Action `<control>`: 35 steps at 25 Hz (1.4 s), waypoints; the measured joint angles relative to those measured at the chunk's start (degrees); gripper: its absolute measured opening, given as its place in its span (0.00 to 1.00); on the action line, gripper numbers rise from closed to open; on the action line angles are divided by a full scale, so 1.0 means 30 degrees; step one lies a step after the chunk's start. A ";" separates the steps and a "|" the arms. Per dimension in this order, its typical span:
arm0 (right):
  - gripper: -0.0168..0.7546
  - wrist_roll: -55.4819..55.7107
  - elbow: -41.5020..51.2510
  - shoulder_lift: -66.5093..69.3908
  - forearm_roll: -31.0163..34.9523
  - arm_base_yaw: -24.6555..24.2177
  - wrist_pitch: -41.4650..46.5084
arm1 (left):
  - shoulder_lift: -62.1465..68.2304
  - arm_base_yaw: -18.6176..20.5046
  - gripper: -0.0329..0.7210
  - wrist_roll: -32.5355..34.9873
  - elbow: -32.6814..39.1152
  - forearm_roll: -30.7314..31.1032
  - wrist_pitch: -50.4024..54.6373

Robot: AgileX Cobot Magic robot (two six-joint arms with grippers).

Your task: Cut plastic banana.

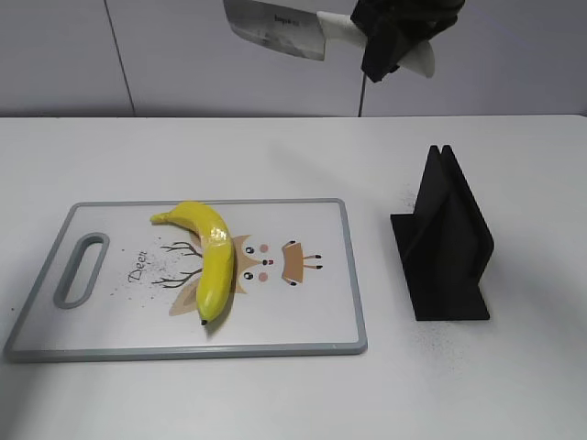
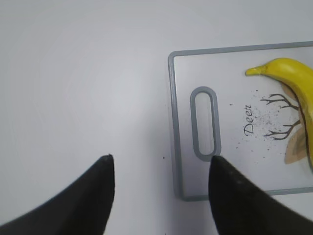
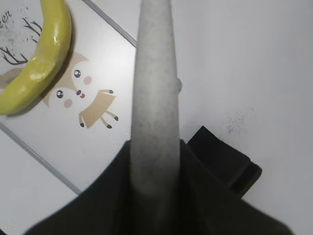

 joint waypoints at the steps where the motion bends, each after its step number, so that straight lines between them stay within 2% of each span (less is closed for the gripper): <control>1: 0.23 0.0462 0.0205 -0.0249 0.0087 0.0000 0.0000 | -0.0242 0.0105 0.83 -0.0113 0.0257 0.0085 0.0045; 6: 0.23 0.3644 0.2522 -0.2283 -0.0140 0.0000 0.0017 | -0.3138 0.0191 0.82 -0.0202 0.3091 0.0175 0.0129; 14: 0.23 0.9824 0.7938 -0.6173 -0.4574 -0.0079 -0.1791 | -0.9617 0.0191 0.82 -0.0262 0.9280 0.0886 -0.0211; 16: 0.23 1.0850 0.9177 -0.6931 -0.5068 -0.0253 -0.2271 | -1.1438 0.0191 0.82 -0.0281 1.0744 0.0953 -0.0662; 23: 0.23 1.3140 1.3247 -0.8693 -0.5240 -0.0736 -0.4642 | -1.7534 0.0191 0.82 -0.0334 1.4338 0.0969 -0.0866; 31: 0.23 1.3538 1.5342 -0.8785 -0.3896 -0.0736 -0.6642 | -2.4755 0.0191 0.82 -0.0334 1.6979 0.0951 -0.1442; 35: 0.23 1.3538 1.6180 -0.8785 -0.3824 -0.0736 -0.7093 | -2.7792 0.0191 0.82 -0.0334 1.7313 0.0951 -0.1873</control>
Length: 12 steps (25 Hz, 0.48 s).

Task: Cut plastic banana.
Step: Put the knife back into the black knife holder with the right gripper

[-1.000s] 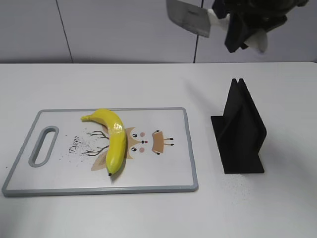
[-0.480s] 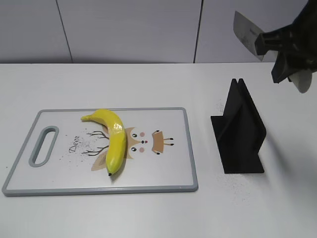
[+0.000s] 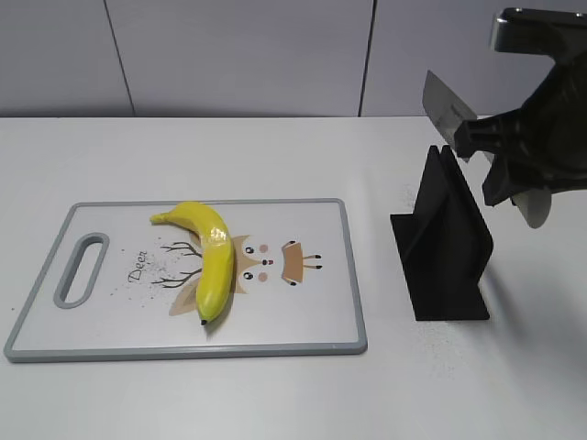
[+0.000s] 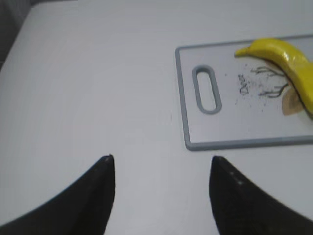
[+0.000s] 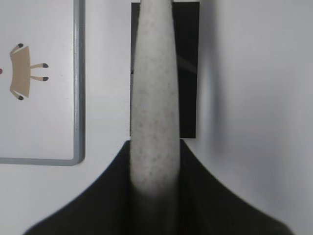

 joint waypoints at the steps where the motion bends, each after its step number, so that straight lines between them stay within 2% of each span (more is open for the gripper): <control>1: 0.23 0.0000 0.0227 0.0000 -0.0001 0.0000 -0.0103 | -0.0328 0.0000 0.82 0.0000 0.0000 -0.0017 0.0012; 12: 0.23 -0.0016 0.2494 -0.0019 0.0561 0.0000 -0.1161 | -0.0535 0.0041 0.82 0.0000 0.0020 -0.0118 -0.0004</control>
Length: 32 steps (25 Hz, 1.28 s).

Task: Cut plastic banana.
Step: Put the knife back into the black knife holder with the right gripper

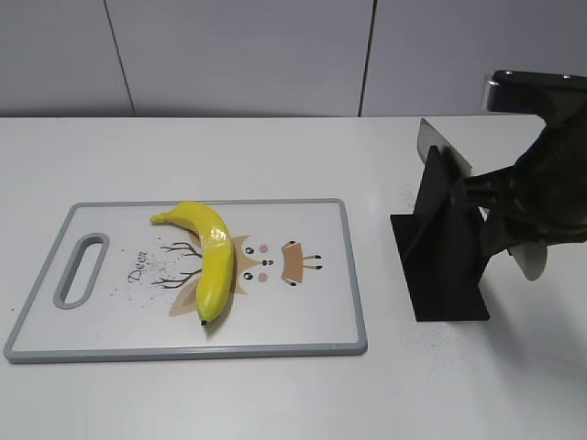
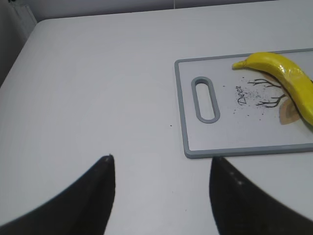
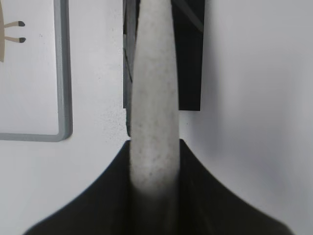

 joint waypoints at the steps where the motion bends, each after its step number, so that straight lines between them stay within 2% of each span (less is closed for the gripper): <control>1: 0.23 0.0000 0.0000 0.0000 0.0217 0.0000 0.0186 | 0.0000 0.0000 0.82 0.0000 0.0000 0.0000 0.0000; 5: 0.23 -0.0295 0.0000 -0.0015 0.1010 0.0000 0.0869 | 0.0000 0.0000 0.82 0.0000 0.0000 0.0000 0.0000; 7: 0.28 -0.0597 0.0000 -0.0015 0.1327 0.0000 0.1292 | 0.0000 0.0000 0.82 0.0000 0.0000 0.0000 0.0000; 12: 0.72 -0.1242 0.0003 -0.0074 0.1710 0.0000 0.1663 | 0.0000 0.0000 0.82 0.0000 0.0000 0.0000 0.0000; 13: 0.79 -0.1410 0.0003 -0.0240 0.1764 0.0000 0.1663 | 0.0000 0.0000 0.82 0.0000 0.0000 0.0000 0.0000; 15: 0.86 -0.2023 0.0018 -0.0923 0.1913 0.0000 0.1663 | 0.0000 0.0000 0.82 0.0000 0.0000 0.0000 0.0000; 22: 0.86 -0.6155 0.0798 -0.6912 0.2013 0.0000 0.2476 | 0.0000 0.0000 0.82 0.0000 0.0000 0.0000 0.0000; 32: 0.78 -0.7907 0.6446 -1.9371 0.1298 0.0000 0.3835 | 0.0000 0.0000 0.82 0.0000 0.0000 0.0000 0.0000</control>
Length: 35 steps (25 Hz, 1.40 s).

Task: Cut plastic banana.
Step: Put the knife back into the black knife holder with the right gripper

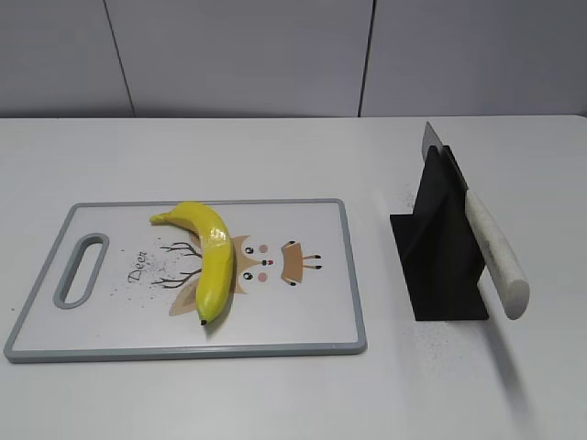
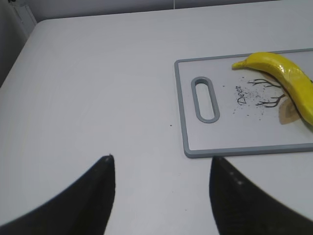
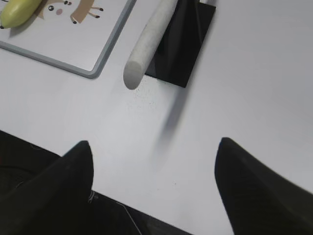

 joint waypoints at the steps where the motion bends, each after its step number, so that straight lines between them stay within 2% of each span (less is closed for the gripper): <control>1: 0.78 -0.0171 0.0249 -0.1140 -0.0001 0.0000 0.0332 | 0.0000 0.0000 0.82 0.0000 0.0000 0.0000 0.0000; 8: 0.78 -0.0732 0.1354 -0.6560 -0.0038 0.0000 0.0922 | 0.0000 0.0000 0.82 0.0000 0.0000 0.0000 0.0000; 15: 0.78 -0.0768 0.1354 -0.8491 -0.0001 -0.0254 0.0941 | 0.0000 0.0000 0.82 0.0000 0.0000 0.0000 0.0000; 19: 0.78 -0.0785 0.1354 -0.8512 0.0209 -0.1959 0.0941 | 0.0000 0.0000 0.82 0.0000 0.0000 -0.0009 0.0000; 25: 0.78 -0.0790 0.1354 -0.8512 0.0255 -0.5497 0.0955 | 0.0000 0.0000 0.82 0.0000 0.0000 -0.0009 0.0000; 28: 0.78 -0.0790 0.1354 -0.8512 0.0253 -0.6064 0.0955 | 0.0000 0.0000 0.82 0.0000 0.0000 -0.0009 0.0000; 35: 0.77 -0.0806 0.1354 -0.8512 0.0253 -0.6116 0.0955 | 0.0000 0.0000 0.82 0.0000 0.0000 -0.0009 0.0000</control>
